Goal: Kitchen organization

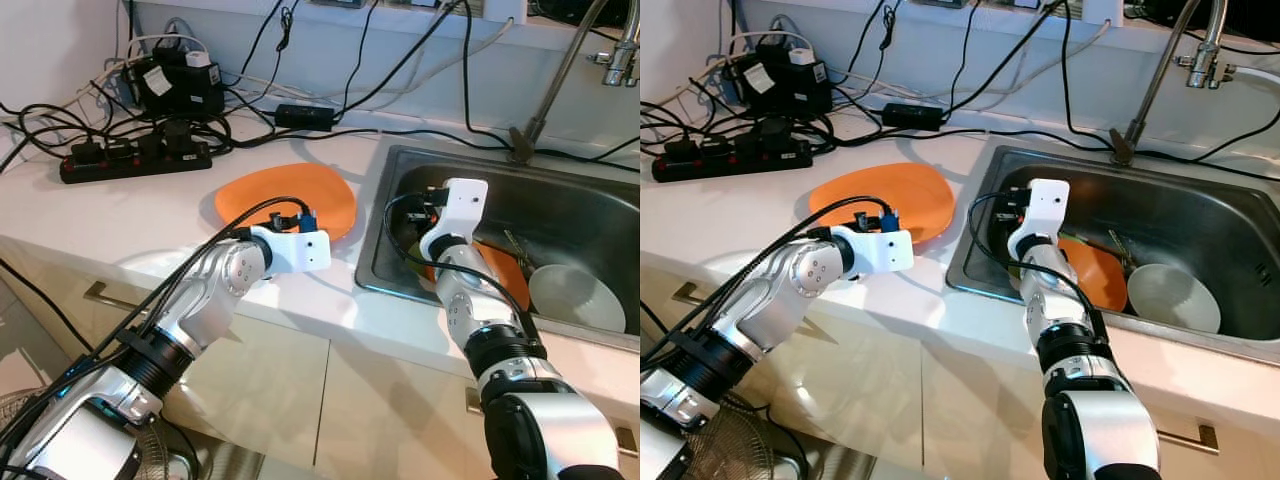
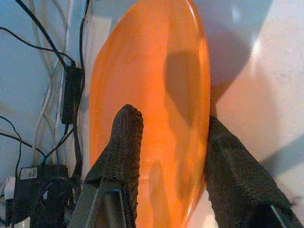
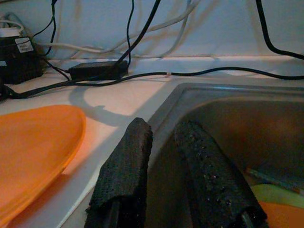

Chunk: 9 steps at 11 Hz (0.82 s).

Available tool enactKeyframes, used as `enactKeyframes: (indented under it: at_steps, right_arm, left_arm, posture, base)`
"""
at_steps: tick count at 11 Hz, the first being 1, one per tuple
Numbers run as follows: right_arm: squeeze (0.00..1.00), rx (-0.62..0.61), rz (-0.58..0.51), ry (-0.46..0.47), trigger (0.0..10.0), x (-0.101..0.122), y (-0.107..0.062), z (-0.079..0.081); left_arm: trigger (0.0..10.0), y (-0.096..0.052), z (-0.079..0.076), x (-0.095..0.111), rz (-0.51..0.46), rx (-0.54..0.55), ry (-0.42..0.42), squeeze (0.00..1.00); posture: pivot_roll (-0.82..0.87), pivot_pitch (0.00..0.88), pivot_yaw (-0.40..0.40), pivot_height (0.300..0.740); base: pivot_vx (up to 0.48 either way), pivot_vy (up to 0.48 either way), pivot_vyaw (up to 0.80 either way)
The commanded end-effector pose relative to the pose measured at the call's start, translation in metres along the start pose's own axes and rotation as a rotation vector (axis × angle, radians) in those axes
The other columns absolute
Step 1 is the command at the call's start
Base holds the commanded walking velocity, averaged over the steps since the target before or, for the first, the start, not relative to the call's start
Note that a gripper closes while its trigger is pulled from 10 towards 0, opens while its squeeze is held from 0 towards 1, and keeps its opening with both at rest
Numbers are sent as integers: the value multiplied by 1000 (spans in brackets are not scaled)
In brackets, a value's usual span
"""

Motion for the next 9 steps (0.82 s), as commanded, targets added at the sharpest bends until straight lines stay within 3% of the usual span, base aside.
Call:
enactKeyframes:
  at_steps: [1, 4, 5, 6, 9]
  right_arm:
    - [0, -3, -14, 0, 10000, 5, 1, -1]
    - [0, -3, -14, 0, 10000, 5, 1, -1]
    - [0, -5, -14, -2, 10000, 5, 1, -2]
    - [0, -6, -10, -4, 10000, 4, 1, -3]
    - [0, -2, -11, -3, 10000, 5, 2, -2]
  left_arm:
    - [10000, 5, -33, -28, 105, -111, -8, 0]
    - [10000, 5, -33, -28, 105, -111, -8, 0]
    - [3137, 12, -37, -32, 123, -112, -13, 0]
    - [10000, 15, -38, -33, 130, -101, -37, 0]
    - [10000, 16, -35, -31, 123, -94, -47, 0]
  posture:
    - [241, 4, -26, 740]
    - [241, 4, -26, 740]
    - [234, 4, -27, 740]
    - [238, 4, -29, 740]
    - [240, 2, -30, 740]
  base:
    - [0, 0, 0]
    - [0, 0, 0]
    - [0, 0, 0]
    - [0, 0, 0]
    - [0, 0, 0]
Point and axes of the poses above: a point about 5 cm out from each wrist's last joint towards the gripper, its own y axis pointing out of the wrist towards the gripper, its own x axis along the axis of the wrist's last joint, z = x × y, the point moved 6 cm from there along y, pointing out of the wrist towards the gripper, and after that the axes turned 14 degrees about -y, right-handed, at the moved point
